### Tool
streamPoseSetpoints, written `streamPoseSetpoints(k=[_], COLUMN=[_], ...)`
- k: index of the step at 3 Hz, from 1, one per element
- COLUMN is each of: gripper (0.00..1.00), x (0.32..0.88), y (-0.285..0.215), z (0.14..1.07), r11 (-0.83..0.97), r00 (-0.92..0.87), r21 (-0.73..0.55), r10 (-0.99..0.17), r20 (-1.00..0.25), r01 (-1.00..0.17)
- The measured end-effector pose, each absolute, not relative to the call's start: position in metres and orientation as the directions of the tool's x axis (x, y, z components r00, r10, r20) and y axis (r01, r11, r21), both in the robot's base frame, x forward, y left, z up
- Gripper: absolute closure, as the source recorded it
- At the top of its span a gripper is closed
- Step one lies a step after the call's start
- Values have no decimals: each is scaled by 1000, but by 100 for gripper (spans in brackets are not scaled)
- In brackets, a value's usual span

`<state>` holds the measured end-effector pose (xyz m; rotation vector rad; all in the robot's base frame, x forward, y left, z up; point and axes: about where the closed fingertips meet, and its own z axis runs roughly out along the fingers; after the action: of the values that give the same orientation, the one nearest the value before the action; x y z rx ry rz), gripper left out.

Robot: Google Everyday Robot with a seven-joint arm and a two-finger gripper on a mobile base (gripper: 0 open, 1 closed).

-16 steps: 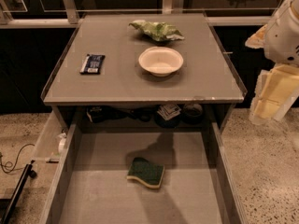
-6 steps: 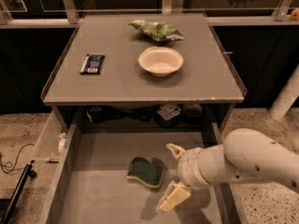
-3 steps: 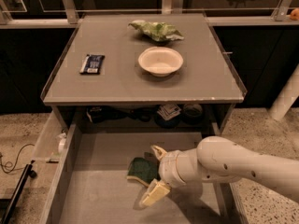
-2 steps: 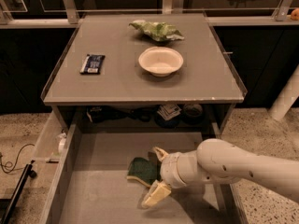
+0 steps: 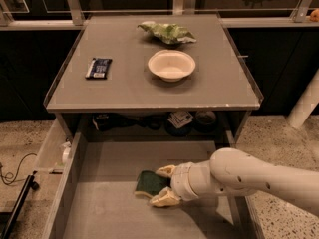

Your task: Pick sponge from top drawer and place on counter

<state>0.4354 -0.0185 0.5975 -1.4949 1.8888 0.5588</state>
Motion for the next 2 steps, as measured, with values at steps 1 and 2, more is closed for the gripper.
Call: streamPoseSetpoints(k=[1, 2], gripper=[66, 89], x=[435, 435], y=[-18, -18], z=[598, 598], r11=[257, 256], r00=[-132, -132], r21=[-67, -66], r10=[-684, -684], r20=[-717, -717], r01=[-964, -964])
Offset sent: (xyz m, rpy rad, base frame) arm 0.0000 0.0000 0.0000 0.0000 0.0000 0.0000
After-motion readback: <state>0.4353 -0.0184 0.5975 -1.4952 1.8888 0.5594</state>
